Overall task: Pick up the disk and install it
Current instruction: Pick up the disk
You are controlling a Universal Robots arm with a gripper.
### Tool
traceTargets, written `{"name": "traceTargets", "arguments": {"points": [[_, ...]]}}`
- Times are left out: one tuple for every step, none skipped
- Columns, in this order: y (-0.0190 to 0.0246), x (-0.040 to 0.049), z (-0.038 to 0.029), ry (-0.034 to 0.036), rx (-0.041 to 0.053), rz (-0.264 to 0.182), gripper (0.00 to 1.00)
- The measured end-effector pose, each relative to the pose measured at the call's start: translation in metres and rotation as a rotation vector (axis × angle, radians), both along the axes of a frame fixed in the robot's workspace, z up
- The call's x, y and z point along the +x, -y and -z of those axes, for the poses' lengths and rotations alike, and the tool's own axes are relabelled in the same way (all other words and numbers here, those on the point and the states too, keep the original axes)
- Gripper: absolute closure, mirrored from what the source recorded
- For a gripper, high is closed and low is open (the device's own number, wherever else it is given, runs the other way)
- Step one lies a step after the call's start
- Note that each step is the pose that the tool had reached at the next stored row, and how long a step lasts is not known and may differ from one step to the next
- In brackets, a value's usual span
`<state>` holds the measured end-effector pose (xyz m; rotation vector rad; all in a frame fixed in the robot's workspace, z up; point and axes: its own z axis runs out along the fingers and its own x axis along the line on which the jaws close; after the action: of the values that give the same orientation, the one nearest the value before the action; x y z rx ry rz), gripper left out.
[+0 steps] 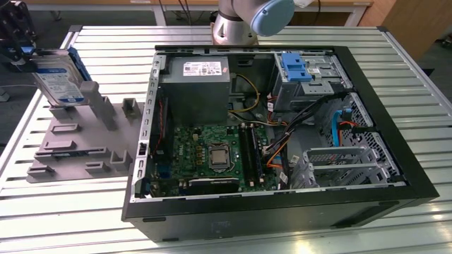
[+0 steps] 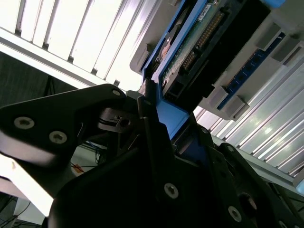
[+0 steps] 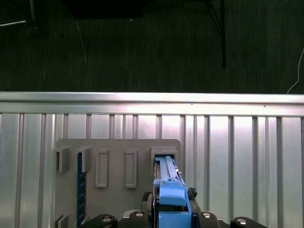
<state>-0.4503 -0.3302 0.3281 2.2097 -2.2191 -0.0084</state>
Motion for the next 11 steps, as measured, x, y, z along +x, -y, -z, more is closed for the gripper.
{"name": "traceTargets", "arguments": {"points": [[0.0000,0.0000,0.0000,0.0000,0.0001,0.000,0.64],[0.0000,0.0000,-0.0001,0.0000,0.0000,0.000,0.64],[0.0000,0.0000,-0.0003,-0.0001,0.0000,0.000,0.64],[0.0000,-0.0001,-0.0010,-0.0006,-0.0002,0.000,0.64],[0.0000,0.0000,-0.0012,-0.0002,0.0000,0.000,0.64],[0.0000,0.0000,-0.0014,0.0000,0.0001,0.000,0.64],[0.0000,0.0000,-0.0016,0.0002,0.0001,0.000,0.64],[0.0000,0.0000,-0.0020,-0.0001,0.0000,0.000,0.64],[0.0000,0.0000,-0.0023,0.0000,0.0000,0.000,0.64],[0.0000,0.0000,-0.0024,0.0001,0.0001,0.000,0.64],[0.0000,0.0000,-0.0024,0.0002,0.0001,0.000,0.64]]}}
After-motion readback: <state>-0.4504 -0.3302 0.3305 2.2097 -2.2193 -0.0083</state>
